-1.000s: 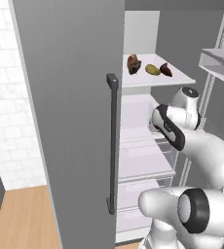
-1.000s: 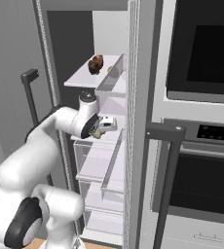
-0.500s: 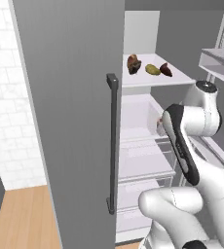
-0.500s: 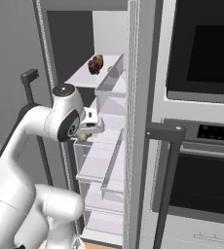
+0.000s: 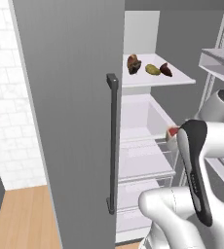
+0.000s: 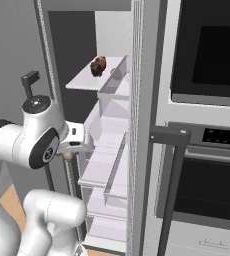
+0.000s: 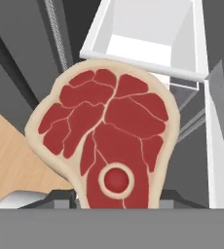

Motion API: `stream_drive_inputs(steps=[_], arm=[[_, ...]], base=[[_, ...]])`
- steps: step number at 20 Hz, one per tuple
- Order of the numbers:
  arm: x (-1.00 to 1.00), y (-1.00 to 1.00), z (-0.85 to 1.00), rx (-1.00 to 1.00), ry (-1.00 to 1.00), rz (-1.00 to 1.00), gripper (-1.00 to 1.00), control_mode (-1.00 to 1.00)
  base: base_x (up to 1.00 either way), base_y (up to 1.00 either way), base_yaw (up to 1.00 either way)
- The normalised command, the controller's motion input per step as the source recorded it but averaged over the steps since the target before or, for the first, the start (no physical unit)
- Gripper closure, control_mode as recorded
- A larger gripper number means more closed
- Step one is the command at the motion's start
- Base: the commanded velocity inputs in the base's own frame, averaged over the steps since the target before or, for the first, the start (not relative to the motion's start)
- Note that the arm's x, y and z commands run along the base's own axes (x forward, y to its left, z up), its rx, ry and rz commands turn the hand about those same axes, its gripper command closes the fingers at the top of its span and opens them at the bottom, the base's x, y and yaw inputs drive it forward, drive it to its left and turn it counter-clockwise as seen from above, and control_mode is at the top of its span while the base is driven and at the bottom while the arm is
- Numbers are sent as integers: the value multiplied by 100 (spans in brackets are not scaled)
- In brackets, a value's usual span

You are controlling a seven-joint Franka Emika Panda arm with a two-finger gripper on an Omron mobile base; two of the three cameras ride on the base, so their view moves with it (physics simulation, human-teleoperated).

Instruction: Place one potato and one steak in each tupperware on the nearby counter, to pack two identical lunches.

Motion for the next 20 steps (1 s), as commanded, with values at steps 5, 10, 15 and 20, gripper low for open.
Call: stream_drive_inputs(steps=[5,10,15,20], arm=[[-1,0,0,0,0,0,100,-100],[-10,0,0,0,0,0,100,100],[0,0,0,0,0,0,100,100],[0,0,0,0,0,0,100,100]], base=[[0,0,0],[-74,0,-4],[-100,8,-35],[-86,-6,-61]])
